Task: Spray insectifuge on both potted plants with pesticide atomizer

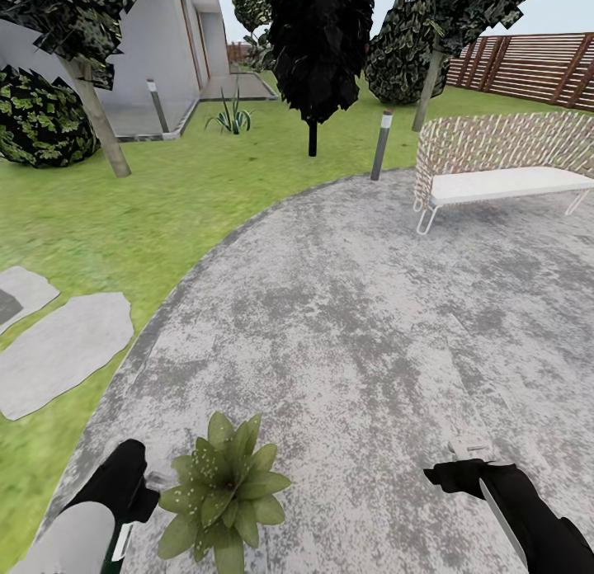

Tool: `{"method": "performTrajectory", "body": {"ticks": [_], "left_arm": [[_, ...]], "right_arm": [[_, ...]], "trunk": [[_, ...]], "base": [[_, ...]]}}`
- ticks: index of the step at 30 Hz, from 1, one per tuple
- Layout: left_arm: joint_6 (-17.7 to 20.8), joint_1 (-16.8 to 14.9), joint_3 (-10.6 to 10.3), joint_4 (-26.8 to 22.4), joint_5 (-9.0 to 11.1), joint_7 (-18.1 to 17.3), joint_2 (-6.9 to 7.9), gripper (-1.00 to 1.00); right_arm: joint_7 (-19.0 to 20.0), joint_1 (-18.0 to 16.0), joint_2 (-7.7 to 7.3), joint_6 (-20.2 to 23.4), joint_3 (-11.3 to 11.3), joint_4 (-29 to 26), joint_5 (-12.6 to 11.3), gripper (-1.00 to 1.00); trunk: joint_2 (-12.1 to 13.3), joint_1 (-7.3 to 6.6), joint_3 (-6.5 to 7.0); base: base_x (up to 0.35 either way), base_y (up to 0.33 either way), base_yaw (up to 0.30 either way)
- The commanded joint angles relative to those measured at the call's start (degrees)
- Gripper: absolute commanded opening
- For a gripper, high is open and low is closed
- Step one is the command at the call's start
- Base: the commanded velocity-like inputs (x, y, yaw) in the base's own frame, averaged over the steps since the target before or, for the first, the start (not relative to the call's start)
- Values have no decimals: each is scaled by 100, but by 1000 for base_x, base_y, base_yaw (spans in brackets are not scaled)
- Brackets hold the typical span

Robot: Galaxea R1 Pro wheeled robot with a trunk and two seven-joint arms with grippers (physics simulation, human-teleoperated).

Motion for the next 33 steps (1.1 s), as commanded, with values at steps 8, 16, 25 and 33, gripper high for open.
{"method": "performTrajectory", "body": {"ticks": [8, 16, 25, 33], "left_arm": [[-5, 176, 106, 207, -66, 203, 133, -100], [3, 222, 585, 221, -81, 228, 308, -100], [-5, 337, 585, 503, -76, 229, 131, -100], [6, 339, 585, 505, -94, 248, 93, -100]], "right_arm": [[40, -2, 1, 26, -5, -7, 35, 100], [42, -2, -8, 26, -12, -7, 28, 100], [40, -2, -7, 26, -12, -7, 28, 100], [40, -2, -2, 26, -9, -7, 32, 100]], "trunk": [[-2, -1, -4], [-2, -1, -4], [-2, -1, -4], [-2, -1, -4]], "base": [[0, 0, 0], [0, 0, 0], [0, 0, 0], [0, 0, 0]]}}
